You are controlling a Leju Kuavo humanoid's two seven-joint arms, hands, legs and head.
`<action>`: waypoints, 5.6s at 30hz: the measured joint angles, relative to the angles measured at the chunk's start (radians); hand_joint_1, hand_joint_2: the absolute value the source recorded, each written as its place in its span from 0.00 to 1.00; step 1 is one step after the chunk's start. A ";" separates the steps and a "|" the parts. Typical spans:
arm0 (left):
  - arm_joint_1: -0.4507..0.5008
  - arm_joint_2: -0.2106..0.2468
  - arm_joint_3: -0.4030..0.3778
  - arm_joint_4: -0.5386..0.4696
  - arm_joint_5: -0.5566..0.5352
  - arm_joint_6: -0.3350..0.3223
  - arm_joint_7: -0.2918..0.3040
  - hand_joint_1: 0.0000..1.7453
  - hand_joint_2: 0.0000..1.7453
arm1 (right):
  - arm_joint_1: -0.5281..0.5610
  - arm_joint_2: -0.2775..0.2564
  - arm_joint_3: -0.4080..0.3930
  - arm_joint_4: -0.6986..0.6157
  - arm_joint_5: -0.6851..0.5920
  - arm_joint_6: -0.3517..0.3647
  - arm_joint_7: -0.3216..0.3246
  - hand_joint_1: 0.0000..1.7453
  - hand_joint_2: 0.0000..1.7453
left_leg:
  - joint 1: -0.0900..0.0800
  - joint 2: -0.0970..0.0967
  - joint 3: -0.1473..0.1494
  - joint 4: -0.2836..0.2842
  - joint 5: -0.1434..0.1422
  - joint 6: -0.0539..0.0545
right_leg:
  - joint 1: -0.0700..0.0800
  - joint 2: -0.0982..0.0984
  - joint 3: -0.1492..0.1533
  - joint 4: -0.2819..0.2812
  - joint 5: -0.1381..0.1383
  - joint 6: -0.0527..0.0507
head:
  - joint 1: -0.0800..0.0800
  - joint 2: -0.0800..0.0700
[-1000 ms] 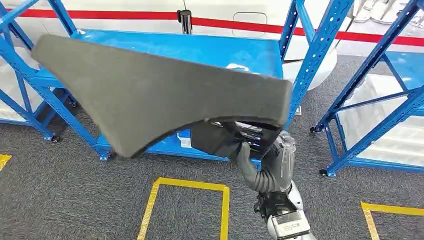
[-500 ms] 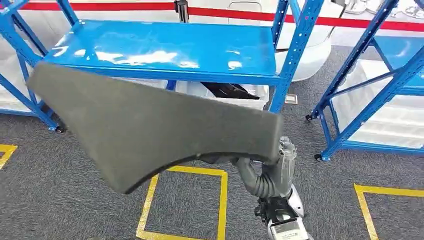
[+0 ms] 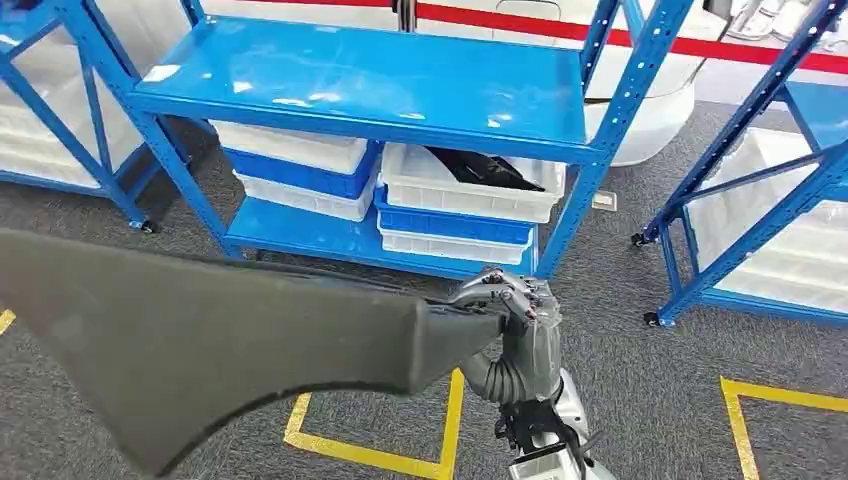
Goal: Take the parts from the cabinet and place them on the table.
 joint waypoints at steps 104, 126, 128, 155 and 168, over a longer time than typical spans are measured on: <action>0.132 -0.078 0.167 -0.368 0.045 0.029 0.000 0.00 1.00 | 0.063 0.078 0.042 0.074 -0.203 0.280 -0.091 1.00 1.00 | -0.011 -0.157 -0.074 0.036 0.037 0.002 | -0.027 0.150 -0.050 0.050 -0.002 0.006 | -0.001 0.000; 0.106 -0.102 0.292 -0.365 0.048 -0.140 0.000 0.00 1.00 | 0.143 0.018 -0.034 0.018 -0.236 0.240 -0.103 1.00 1.00 | -0.013 -0.037 -0.048 0.006 0.044 0.039 | -0.011 0.079 -0.118 0.231 -0.105 -0.022 | -0.005 0.000; 0.107 -0.104 0.299 -0.360 0.053 -0.162 0.000 0.00 1.00 | 0.152 0.013 -0.034 0.021 -0.239 0.237 -0.103 1.00 1.00 | -0.012 -0.071 -0.049 0.006 0.044 0.038 | -0.019 0.090 -0.173 0.333 -0.131 -0.012 | -0.005 0.000; 0.085 -0.108 0.346 -0.294 0.057 -0.212 0.000 0.00 1.00 | 0.197 0.018 -0.072 -0.006 -0.229 0.209 -0.104 1.00 1.00 | -0.011 -0.024 -0.062 0.018 0.045 0.029 | -0.011 0.055 -0.033 0.108 -0.070 -0.003 | -0.008 0.000; 0.088 -0.105 0.356 -0.266 0.054 -0.197 0.000 0.00 1.00 | 0.228 0.026 -0.087 -0.009 -0.221 0.208 -0.104 1.00 1.00 | -0.001 -0.199 -0.076 0.035 0.033 -0.011 | -0.034 0.136 -0.046 0.044 0.004 -0.014 | 0.002 0.000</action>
